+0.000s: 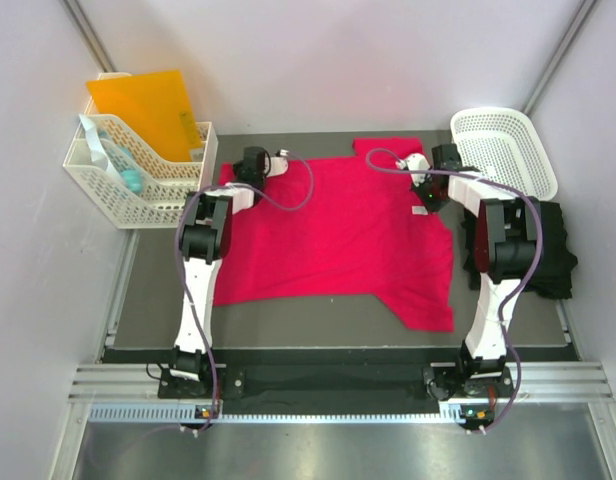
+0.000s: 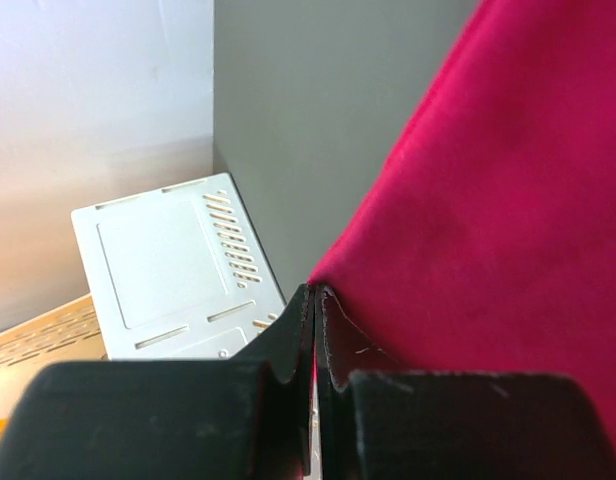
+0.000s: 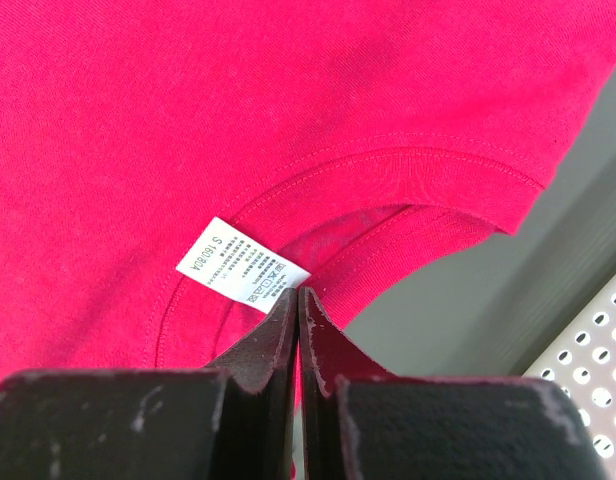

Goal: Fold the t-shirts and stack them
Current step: Flatten the tshirt out

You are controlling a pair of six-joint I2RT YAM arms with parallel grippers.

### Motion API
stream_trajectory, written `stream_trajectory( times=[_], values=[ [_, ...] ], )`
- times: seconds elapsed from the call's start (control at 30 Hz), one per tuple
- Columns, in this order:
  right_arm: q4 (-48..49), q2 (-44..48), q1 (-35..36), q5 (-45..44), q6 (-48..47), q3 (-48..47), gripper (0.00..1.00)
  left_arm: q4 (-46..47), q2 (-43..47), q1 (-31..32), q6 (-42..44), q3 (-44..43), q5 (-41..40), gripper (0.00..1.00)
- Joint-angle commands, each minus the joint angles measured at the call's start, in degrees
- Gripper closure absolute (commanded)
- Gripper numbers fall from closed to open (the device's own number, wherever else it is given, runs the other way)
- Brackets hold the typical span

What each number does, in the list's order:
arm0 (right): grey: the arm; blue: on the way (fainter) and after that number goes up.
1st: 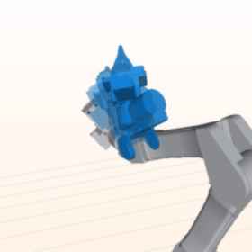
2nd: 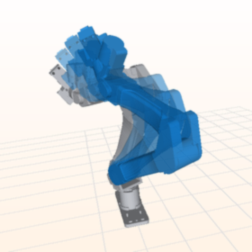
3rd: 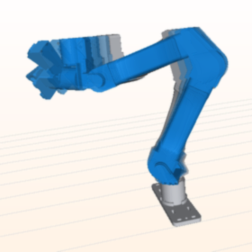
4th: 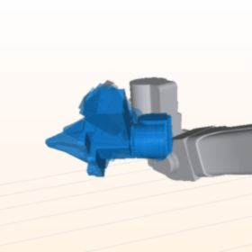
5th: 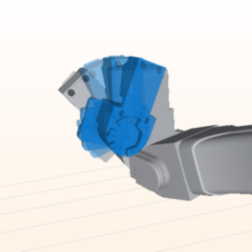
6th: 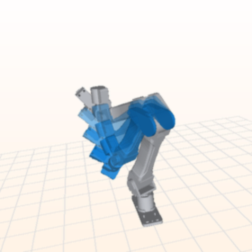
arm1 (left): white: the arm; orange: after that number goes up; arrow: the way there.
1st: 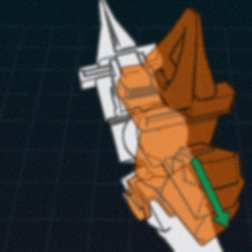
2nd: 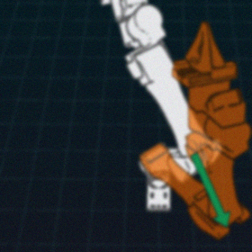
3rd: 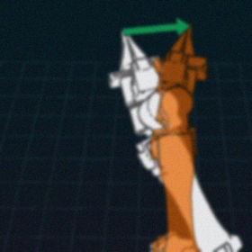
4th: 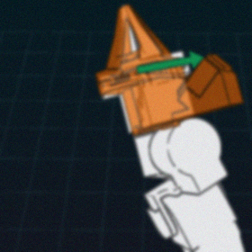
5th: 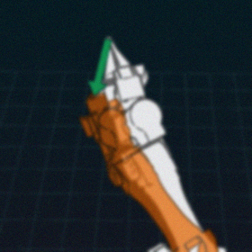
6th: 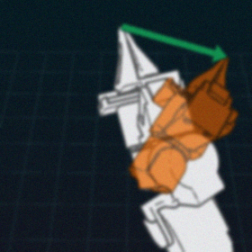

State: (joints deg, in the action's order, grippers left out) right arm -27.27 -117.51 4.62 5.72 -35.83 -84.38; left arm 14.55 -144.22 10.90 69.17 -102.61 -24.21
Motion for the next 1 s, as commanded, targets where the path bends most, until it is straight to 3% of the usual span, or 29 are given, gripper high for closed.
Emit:
stream_trajectory(
  times=[0.0, 0.4, 0.63, 0.9, 0.97],
  values=[
    [-3.8, 0.2, 0.7, 0.3, 0.8, 0.1, 1.0, 4.2, -2.6, -0.7, 1.6, -2.2, -1.9, 1.0],
    [-4.2, 0.6, 1.7, -0.4, 0.5, 0.7, 1.0, 7.5, -8.3, -0.8, 4.2, -7.4, -4.5, 1.0],
    [-3.8, 0.4, 2.0, -0.4, 0.7, 0.5, 1.0, 11.6, -6.3, -1.1, 4.4, -5.2, -6.8, 1.0],
    [-3.0, 1.3, 2.5, -0.4, 0.8, 1.1, 1.0, 14.8, -1.5, -2.3, 4.7, -2.0, -8.8, 0.76],
    [-2.6, 1.6, 2.5, -0.4, 0.8, 1.6, 1.0, 16.4, 0.3, -2.5, 4.6, -0.4, -9.3, 0.75]
  ],
)
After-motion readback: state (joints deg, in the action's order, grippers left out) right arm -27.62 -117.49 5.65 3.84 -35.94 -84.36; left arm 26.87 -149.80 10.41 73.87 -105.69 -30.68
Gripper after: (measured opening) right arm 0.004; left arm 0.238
